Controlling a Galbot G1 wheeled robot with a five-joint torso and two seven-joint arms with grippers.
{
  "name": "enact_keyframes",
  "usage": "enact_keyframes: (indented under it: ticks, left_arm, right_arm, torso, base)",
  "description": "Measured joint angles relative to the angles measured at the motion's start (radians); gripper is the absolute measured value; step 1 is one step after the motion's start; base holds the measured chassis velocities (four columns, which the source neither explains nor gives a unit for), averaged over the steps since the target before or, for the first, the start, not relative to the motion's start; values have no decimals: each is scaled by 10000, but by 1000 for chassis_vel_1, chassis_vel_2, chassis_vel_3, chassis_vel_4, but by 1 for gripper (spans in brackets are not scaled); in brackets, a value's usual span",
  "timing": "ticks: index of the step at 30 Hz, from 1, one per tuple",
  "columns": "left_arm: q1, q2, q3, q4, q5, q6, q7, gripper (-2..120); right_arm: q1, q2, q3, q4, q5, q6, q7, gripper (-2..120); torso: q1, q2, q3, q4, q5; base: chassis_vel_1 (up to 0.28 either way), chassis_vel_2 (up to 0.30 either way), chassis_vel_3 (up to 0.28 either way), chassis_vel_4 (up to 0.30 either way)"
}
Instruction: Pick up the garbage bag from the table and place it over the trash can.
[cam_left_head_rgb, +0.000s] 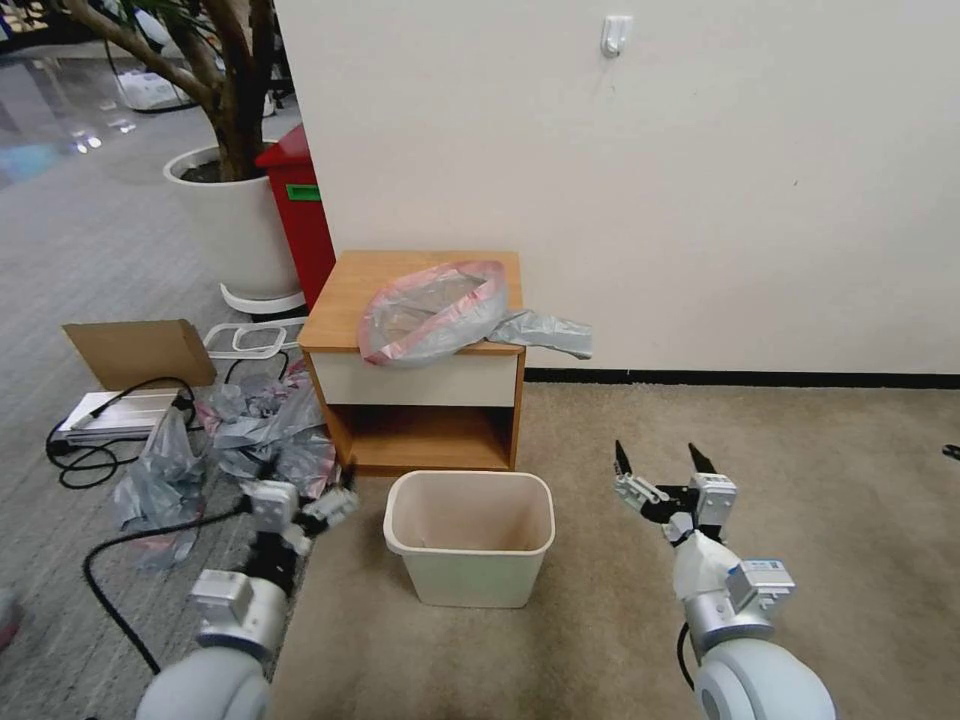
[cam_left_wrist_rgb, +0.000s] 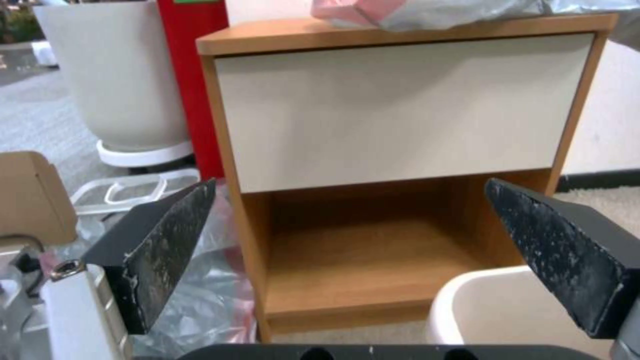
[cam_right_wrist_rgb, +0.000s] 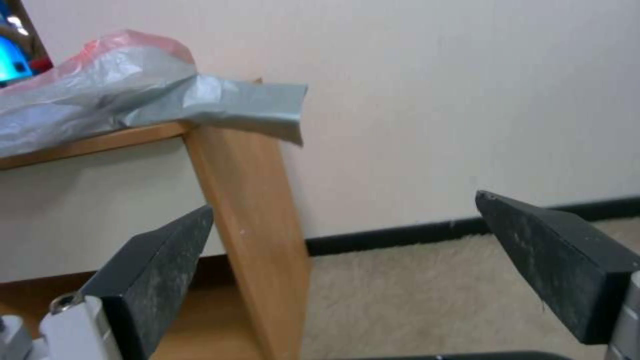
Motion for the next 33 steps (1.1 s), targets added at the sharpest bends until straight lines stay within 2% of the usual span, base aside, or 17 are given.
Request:
enact_keyframes:
  ticks: [5, 9, 10, 14, 15, 18, 25, 33]
  left_arm:
    - [-4, -32, -7, 21, 12, -176, -5, 100]
    - [86, -107, -172, -41, 267, -226, -8, 100]
    - [86, -107, -172, -41, 267, -226, -8, 100]
    - [168, -210, -312, -64, 442, -228, -98, 100]
    - [168, -210, -312, -64, 442, -228, -98, 100]
    - [283, -283, -463, -68, 536, -235, -170, 100]
    - [408, -437, -643, -51, 685, -238, -357, 100]
    - [509, -622, -728, 75, 810, -240, -437, 100]
  right_arm:
    - [382, -109, -148, -316, 1066, 1, 103, 100]
    - [1484, -168, -508, -1095, 2883, -17, 356, 100]
    - [1484, -168, -508, -1095, 2883, -17, 356, 100]
    - [2893, -86, -982, -2145, 5273, -39, 596, 100]
    - [2893, -86, -982, -2145, 5273, -39, 596, 100]
    - [3958, 31, -1234, -2846, 7148, 5, 655, 100]
    - [5236, 455, -1451, -3954, 8537, 153, 803, 100]
    - [6405, 917, -1506, -5117, 8901, 397, 799, 99]
  torso:
    - [0, 2, -1, 0, -1]
    - [0, 2, 1, 1, 1]
    - [0, 2, 1, 1, 1]
    - [1, 1, 1, 0, 0]
    - [1, 1, 1, 0, 0]
    - [0, 2, 2, 3, -2]
    - [1, 1, 2, 1, -1]
    - [0, 1, 2, 2, -1]
  base:
    - [0, 0, 0, 0]
    - [0, 0, 0, 0]
    - [0, 0, 0, 0]
    - [0, 0, 0, 0]
    - [0, 0, 0, 0]
    - [0, 0, 0, 0]
    - [0, 0, 0, 0]
    - [0, 0, 0, 0]
